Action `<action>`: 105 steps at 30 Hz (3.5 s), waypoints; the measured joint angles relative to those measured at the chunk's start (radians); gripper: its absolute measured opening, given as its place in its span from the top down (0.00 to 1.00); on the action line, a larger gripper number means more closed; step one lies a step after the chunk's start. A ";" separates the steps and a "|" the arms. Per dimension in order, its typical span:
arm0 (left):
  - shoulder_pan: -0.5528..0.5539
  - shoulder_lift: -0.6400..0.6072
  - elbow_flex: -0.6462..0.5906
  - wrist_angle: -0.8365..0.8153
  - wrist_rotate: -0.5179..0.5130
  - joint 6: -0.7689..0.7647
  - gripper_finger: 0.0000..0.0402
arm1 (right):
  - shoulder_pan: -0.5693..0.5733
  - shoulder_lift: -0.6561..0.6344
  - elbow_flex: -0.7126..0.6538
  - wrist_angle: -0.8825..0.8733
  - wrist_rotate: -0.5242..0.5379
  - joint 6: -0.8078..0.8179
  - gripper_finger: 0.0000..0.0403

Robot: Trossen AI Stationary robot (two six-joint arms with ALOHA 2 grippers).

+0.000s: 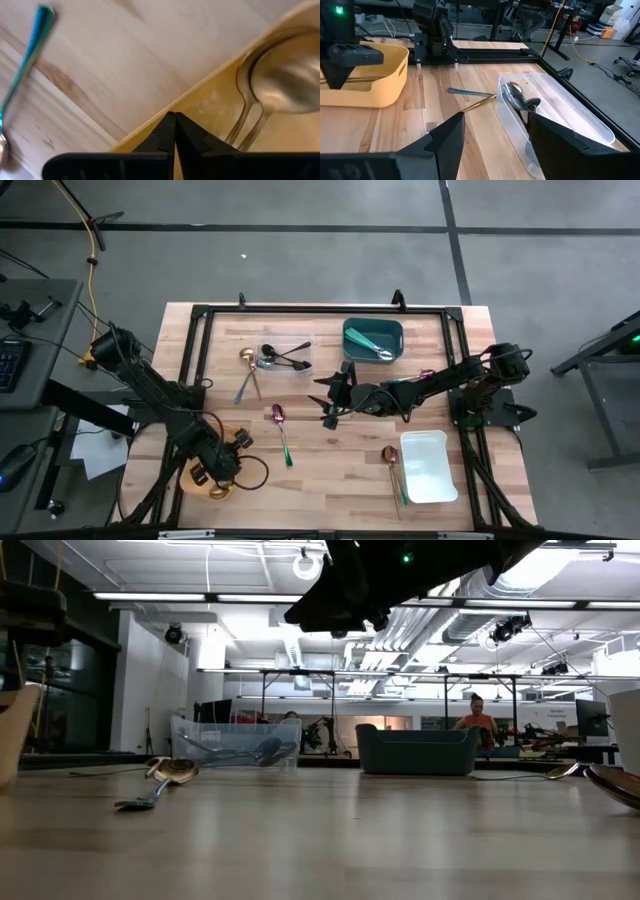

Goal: Sort silverware by color (type)
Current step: Adjust the yellow bin, then put the purple spoon into the white bin

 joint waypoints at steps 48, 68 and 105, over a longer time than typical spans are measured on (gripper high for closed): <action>-0.029 0.157 0.089 0.197 0.244 -0.119 1.00 | -0.002 0.000 0.000 -0.022 0.000 0.004 0.47; 0.123 -0.255 0.091 -0.071 -0.349 -0.279 1.00 | -0.007 0.000 0.000 -0.021 0.000 -0.002 0.47; 0.654 -0.404 -0.358 1.137 -0.100 -0.040 0.72 | 0.103 -0.128 0.104 -0.604 0.220 0.228 0.47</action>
